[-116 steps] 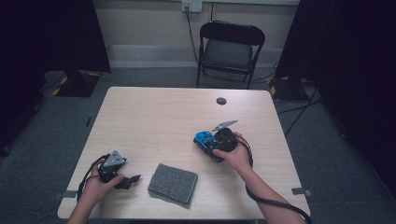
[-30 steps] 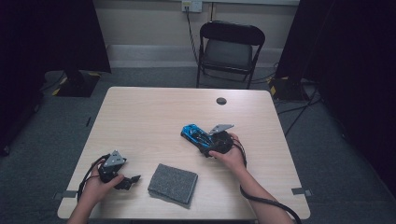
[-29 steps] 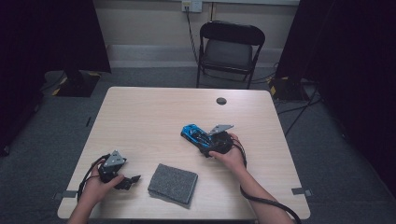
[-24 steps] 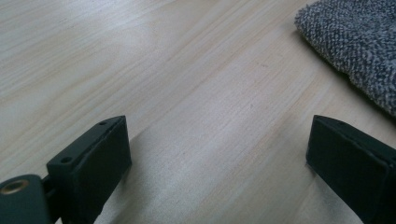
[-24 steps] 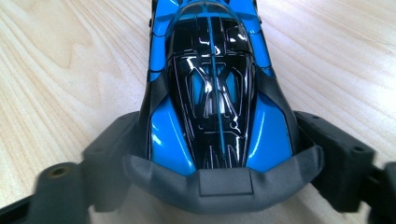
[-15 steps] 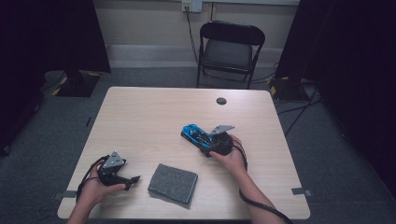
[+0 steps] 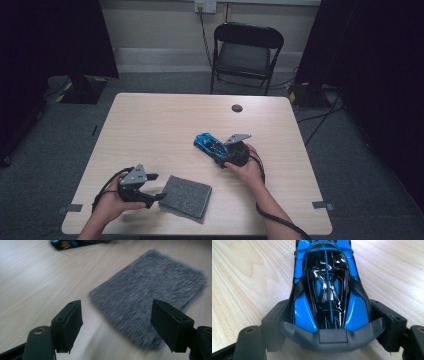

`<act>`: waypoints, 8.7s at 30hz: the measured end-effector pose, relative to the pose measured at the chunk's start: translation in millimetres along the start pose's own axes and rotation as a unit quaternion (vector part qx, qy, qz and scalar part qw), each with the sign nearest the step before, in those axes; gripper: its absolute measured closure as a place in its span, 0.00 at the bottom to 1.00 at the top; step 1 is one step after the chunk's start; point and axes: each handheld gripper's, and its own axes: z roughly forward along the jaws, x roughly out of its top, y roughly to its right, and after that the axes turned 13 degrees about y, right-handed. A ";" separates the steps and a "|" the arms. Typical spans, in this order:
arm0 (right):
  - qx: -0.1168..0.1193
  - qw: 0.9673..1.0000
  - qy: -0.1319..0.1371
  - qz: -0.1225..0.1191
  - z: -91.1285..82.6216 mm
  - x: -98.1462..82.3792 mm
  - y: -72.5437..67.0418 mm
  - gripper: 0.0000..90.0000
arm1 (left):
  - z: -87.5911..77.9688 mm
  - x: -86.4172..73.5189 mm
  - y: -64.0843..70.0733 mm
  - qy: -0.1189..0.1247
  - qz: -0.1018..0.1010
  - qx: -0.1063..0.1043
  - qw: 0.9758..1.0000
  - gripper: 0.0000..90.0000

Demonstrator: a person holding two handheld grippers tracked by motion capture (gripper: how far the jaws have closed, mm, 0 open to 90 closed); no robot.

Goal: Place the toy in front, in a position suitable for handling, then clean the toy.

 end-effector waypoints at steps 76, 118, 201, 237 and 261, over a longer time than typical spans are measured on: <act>0.001 1.000 0.000 -0.001 0.3 0.2 0.4 0.26 | 45.4 59.0 -35.7 0.011 -0.138 0.072 0.988 0.83; 0.001 1.000 0.000 -0.002 0.3 0.2 0.3 0.26 | 181.9 105.2 -55.6 -0.091 -0.071 0.139 0.983 0.82; 0.002 1.000 0.000 -0.001 0.3 0.2 0.3 0.26 | 141.1 100.4 -64.9 -0.058 -0.105 0.169 0.978 0.81; 0.002 1.000 0.000 -0.002 0.3 0.2 0.4 0.26 | 183.7 93.9 -45.7 -0.035 -0.121 0.141 0.982 0.79; 0.002 1.000 0.000 -0.002 0.3 0.2 0.4 0.26 | 179.0 100.0 -84.4 -0.066 -0.134 0.211 0.966 0.85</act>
